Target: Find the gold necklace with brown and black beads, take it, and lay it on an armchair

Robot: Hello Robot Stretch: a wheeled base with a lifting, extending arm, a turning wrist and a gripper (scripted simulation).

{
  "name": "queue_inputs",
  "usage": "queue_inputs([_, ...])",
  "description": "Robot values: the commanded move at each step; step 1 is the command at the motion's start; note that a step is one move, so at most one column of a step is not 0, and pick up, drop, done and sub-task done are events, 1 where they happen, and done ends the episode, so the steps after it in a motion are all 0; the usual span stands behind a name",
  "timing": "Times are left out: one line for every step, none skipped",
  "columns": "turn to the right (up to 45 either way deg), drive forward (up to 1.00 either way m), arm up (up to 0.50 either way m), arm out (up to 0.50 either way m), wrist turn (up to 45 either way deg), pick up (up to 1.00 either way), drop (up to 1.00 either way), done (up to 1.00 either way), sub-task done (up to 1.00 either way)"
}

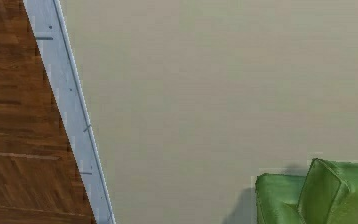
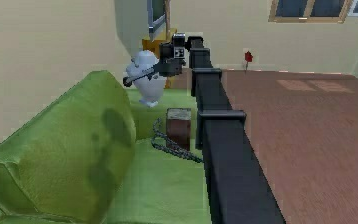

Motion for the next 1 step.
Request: queue_inputs([0.0,0.00,0.00,0.00,36.0,0.00,0.00,0.00,0.00])
